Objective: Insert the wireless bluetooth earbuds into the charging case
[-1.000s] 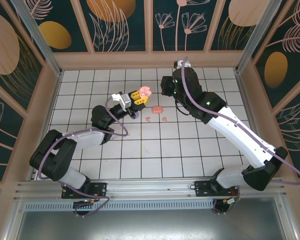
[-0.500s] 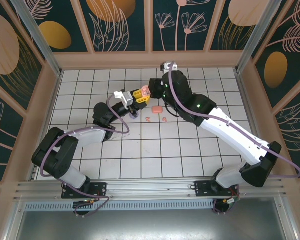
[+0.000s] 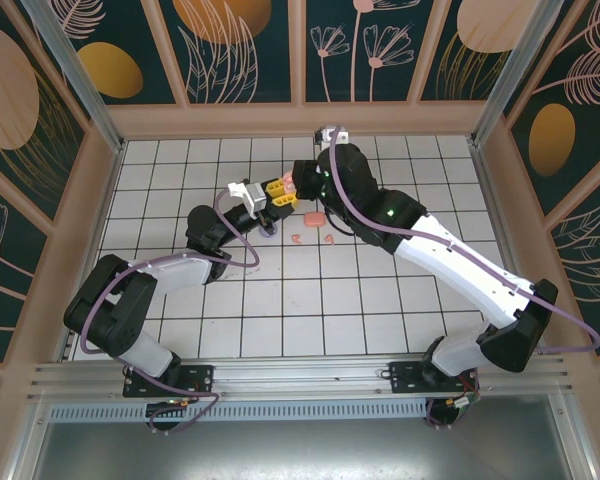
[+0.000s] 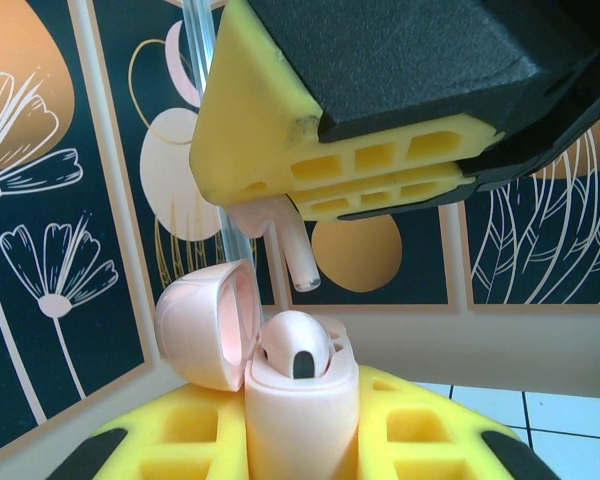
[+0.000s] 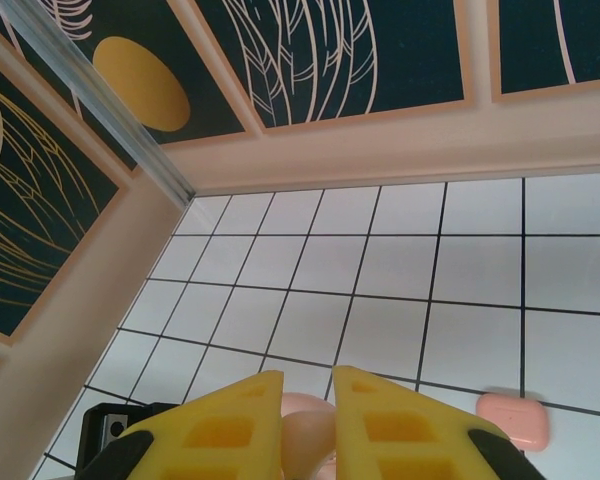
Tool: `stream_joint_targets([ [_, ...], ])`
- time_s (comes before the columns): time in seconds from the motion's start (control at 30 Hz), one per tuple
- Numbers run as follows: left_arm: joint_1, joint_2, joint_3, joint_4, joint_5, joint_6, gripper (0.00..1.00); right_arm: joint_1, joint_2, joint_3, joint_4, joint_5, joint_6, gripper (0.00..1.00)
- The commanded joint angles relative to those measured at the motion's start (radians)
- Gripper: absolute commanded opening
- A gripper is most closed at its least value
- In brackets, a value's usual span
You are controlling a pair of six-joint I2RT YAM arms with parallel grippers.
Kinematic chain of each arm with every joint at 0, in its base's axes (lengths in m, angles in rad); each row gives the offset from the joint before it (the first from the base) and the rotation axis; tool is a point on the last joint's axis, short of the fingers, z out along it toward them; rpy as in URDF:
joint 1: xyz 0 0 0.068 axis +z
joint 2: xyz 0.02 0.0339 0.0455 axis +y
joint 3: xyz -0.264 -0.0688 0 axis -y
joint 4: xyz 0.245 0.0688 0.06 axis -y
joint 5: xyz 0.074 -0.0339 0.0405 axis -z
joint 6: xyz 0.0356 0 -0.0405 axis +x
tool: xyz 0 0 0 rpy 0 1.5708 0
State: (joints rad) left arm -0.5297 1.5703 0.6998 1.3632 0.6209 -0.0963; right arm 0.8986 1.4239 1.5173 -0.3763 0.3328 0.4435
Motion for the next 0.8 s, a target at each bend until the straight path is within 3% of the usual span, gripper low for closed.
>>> stream_joint_targets([
  [0.0, -0.004, 0.004, 0.029, 0.017, 0.017, -0.015, 0.00, 0.009, 0.015, -0.015, 0.033, 0.005, 0.003, 0.16],
  [0.77, -0.004, -0.004, 0.037, 0.025, 0.012, -0.023, 0.00, 0.043, 0.002, -0.118, 0.063, 0.032, -0.034, 0.16],
])
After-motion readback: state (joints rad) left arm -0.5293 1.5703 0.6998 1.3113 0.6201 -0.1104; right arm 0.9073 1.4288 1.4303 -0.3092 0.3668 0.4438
